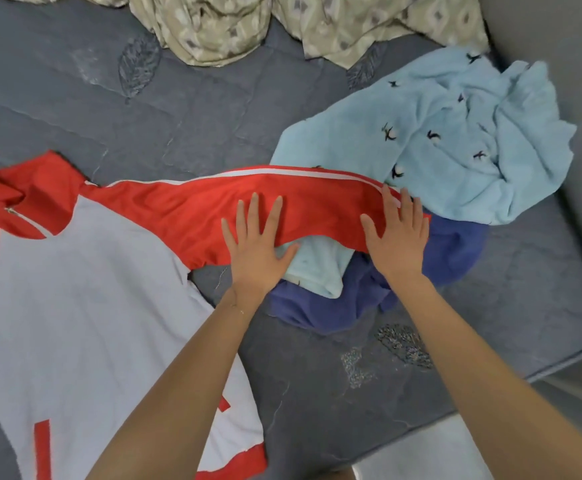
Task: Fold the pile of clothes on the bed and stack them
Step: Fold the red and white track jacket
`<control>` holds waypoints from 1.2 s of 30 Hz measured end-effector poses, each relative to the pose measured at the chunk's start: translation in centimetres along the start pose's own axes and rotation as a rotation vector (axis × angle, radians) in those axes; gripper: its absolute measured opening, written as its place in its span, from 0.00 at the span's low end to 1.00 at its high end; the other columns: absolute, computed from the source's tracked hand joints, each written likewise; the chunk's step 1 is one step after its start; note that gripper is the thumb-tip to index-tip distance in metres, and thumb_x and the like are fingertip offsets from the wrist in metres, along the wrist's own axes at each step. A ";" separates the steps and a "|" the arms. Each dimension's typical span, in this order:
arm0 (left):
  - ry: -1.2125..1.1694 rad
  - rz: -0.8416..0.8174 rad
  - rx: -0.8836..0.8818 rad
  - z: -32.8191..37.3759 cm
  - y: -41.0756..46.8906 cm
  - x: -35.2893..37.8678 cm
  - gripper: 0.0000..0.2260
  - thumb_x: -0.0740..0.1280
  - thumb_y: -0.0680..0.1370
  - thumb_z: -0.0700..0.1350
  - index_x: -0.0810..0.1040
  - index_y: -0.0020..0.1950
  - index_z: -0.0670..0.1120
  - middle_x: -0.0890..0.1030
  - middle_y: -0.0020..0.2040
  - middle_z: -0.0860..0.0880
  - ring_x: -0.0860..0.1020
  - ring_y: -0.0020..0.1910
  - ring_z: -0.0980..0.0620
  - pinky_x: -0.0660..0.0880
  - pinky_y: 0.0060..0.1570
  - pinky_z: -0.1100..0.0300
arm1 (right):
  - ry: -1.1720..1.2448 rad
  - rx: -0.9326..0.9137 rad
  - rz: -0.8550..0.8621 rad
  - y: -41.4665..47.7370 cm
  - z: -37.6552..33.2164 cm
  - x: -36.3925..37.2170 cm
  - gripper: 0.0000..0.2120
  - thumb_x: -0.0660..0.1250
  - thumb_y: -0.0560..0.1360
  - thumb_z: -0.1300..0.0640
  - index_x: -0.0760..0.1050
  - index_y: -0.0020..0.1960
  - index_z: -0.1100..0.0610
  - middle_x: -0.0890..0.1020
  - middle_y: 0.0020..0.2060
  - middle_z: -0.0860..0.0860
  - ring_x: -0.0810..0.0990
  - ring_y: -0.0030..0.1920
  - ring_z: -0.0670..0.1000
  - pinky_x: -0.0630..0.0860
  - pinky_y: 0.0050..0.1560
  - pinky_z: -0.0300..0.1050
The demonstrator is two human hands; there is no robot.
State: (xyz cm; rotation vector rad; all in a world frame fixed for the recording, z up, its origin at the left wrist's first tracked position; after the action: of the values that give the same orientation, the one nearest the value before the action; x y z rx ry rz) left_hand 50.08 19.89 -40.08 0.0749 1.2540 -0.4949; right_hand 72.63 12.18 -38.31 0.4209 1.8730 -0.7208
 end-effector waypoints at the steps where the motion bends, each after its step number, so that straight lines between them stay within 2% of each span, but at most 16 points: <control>1: 0.012 -0.013 0.001 0.0 0.2 0.2 0.35 0.64 0.76 0.63 0.54 0.79 0.56 0.52 0.80 0.44 0.47 0.79 0.41 0.40 0.73 0.39 | -0.012 0.004 -0.006 0.5 0.4 0.0 0.29 0.56 0.82 0.44 0.53 0.79 0.49 0.53 0.79 0.55 0.48 0.78 0.58 0.45 0.76 0.57; 3: 0.007 -0.027 0.001 0.1 0.4 0.6 0.35 0.64 0.76 0.62 0.54 0.79 0.55 0.51 0.80 0.43 0.47 0.79 0.41 0.40 0.73 0.39 | -0.033 0.009 -0.021 1.6 1.0 -0.1 0.28 0.55 0.82 0.48 0.51 0.79 0.50 0.54 0.78 0.55 0.49 0.78 0.58 0.46 0.76 0.58; 5: -0.008 -0.030 0.002 -0.1 0.4 0.7 0.35 0.64 0.76 0.61 0.54 0.79 0.55 0.51 0.80 0.43 0.47 0.79 0.41 0.40 0.73 0.39 | -0.053 0.020 -0.045 2.6 1.4 0.0 0.29 0.57 0.81 0.51 0.52 0.79 0.52 0.62 0.75 0.56 0.55 0.76 0.58 0.49 0.75 0.57; 7: -0.049 -0.038 -0.003 -0.3 0.3 0.9 0.34 0.64 0.77 0.60 0.54 0.79 0.55 0.52 0.80 0.43 0.47 0.79 0.42 0.39 0.73 0.41 | -0.079 0.020 -0.035 3.3 1.3 0.1 0.25 0.60 0.80 0.53 0.61 0.75 0.57 0.72 0.68 0.58 0.66 0.69 0.60 0.56 0.71 0.54; 10: -0.181 -0.016 -0.018 -0.2 -0.4 0.8 0.32 0.66 0.78 0.57 0.57 0.78 0.53 0.54 0.79 0.43 0.49 0.79 0.43 0.39 0.74 0.43 | -0.048 -0.023 0.035 3.3 -0.2 -0.6 0.09 0.62 0.78 0.56 0.74 0.52 0.61 0.80 0.50 0.60 0.76 0.53 0.62 0.65 0.53 0.52; 12: -0.300 -0.004 -0.015 -0.1 -0.8 0.5 0.29 0.66 0.78 0.53 0.61 0.77 0.51 0.57 0.78 0.43 0.52 0.78 0.42 0.43 0.74 0.43 | 0.024 -0.069 0.057 2.1 -2.1 -0.7 0.08 0.63 0.78 0.55 0.71 0.42 0.59 0.79 0.41 0.58 0.76 0.45 0.61 0.64 0.44 0.50; 14: -0.414 0.006 0.030 0.4 -1.3 -0.1 0.26 0.67 0.79 0.49 0.65 0.76 0.47 0.64 0.75 0.41 0.60 0.75 0.41 0.52 0.74 0.42 | 0.116 -0.097 0.042 0.6 -4.2 -0.4 0.10 0.63 0.78 0.53 0.69 0.41 0.56 0.76 0.37 0.53 0.75 0.40 0.56 0.62 0.39 0.47; 16: -0.549 0.019 0.092 0.6 -1.8 -1.0 0.23 0.68 0.79 0.45 0.69 0.72 0.42 0.71 0.70 0.41 0.68 0.70 0.42 0.62 0.70 0.46 | 0.194 -0.114 0.014 -1.1 -6.5 0.1 0.11 0.64 0.79 0.51 0.67 0.39 0.53 0.71 0.31 0.46 0.71 0.37 0.52 0.59 0.36 0.44; 18: -0.735 -0.006 0.087 0.1 -2.7 -1.7 0.19 0.68 0.79 0.43 0.72 0.69 0.39 0.75 0.65 0.43 0.72 0.66 0.45 0.66 0.68 0.53 | 0.280 -0.115 -0.023 -2.7 -8.9 0.9 0.13 0.64 0.78 0.52 0.66 0.37 0.52 0.68 0.28 0.46 0.69 0.34 0.50 0.58 0.34 0.42; 23: -1.104 -0.092 -0.087 -4.5 -6.4 -3.0 0.19 0.67 0.79 0.42 0.67 0.69 0.44 0.74 0.61 0.51 0.74 0.59 0.55 0.70 0.60 0.66 | 0.591 -0.017 -0.170 -6.7 -15.9 4.5 0.12 0.65 0.78 0.55 0.67 0.38 0.55 0.69 0.31 0.47 0.69 0.33 0.48 0.64 0.40 0.42; 26: -1.192 -0.080 -0.182 -9.8 -9.2 -4.5 0.27 0.69 0.76 0.49 0.62 0.73 0.48 0.70 0.69 0.51 0.72 0.64 0.56 0.71 0.61 0.68 | 0.681 0.007 -0.301 -10.2 -21.4 7.5 0.07 0.62 0.80 0.58 0.75 0.52 0.60 0.76 0.37 0.47 0.76 0.38 0.47 0.73 0.46 0.44; 28: -1.232 -0.083 -0.300 -14.5 -11.0 -5.0 0.29 0.71 0.72 0.50 0.62 0.70 0.51 0.72 0.67 0.48 0.75 0.62 0.52 0.77 0.54 0.67 | 0.771 -0.018 -0.413 -13.1 -25.4 9.9 0.10 0.59 0.81 0.62 0.75 0.59 0.61 0.80 0.44 0.52 0.80 0.45 0.50 0.77 0.56 0.50; 31: -1.230 0.000 -0.428 -22.1 -13.6 -6.3 0.23 0.72 0.75 0.40 0.65 0.64 0.52 0.75 0.58 0.55 0.77 0.57 0.54 0.76 0.44 0.72 | 0.796 -0.112 -0.564 -17.3 -31.2 13.1 0.13 0.58 0.81 0.65 0.75 0.63 0.59 0.81 0.56 0.55 0.79 0.59 0.53 0.71 0.67 0.47; 33: -1.132 0.145 -0.508 -27.7 -15.2 -7.9 0.17 0.67 0.79 0.39 0.69 0.67 0.44 0.77 0.59 0.51 0.77 0.59 0.48 0.77 0.51 0.66 | 0.743 -0.174 -0.607 -19.7 -34.2 15.3 0.14 0.59 0.81 0.64 0.74 0.65 0.59 0.79 0.61 0.54 0.76 0.64 0.52 0.68 0.66 0.38; 34: -1.116 0.202 -0.546 -30.3 -15.7 -8.6 0.16 0.65 0.80 0.39 0.70 0.68 0.41 0.78 0.60 0.47 0.78 0.60 0.45 0.78 0.55 0.58 | 0.684 -0.218 -0.592 -20.5 -35.4 16.3 0.15 0.60 0.81 0.63 0.73 0.67 0.59 0.78 0.63 0.54 0.75 0.65 0.52 0.67 0.65 0.37; 36: -1.129 0.275 -0.603 -35.0 -16.5 -9.8 0.15 0.64 0.81 0.39 0.71 0.66 0.39 0.78 0.60 0.41 0.79 0.57 0.43 0.80 0.52 0.45 | 0.472 -0.333 -0.512 -21.5 -37.4 18.3 0.19 0.62 0.80 0.59 0.69 0.71 0.57 0.74 0.69 0.53 0.70 0.70 0.53 0.63 0.71 0.43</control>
State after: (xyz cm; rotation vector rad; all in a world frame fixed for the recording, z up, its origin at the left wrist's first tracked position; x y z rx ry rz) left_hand 10.23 19.50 -38.89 -0.4810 0.2231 0.1269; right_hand 26.36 19.54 -38.40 -0.1296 2.5408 -0.6543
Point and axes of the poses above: each hand's wrist, its own y-axis towards the middle knuckle, its own x-axis out of the palm, z = x × y, the point moved 7 cm from there along y, towards the middle knuckle
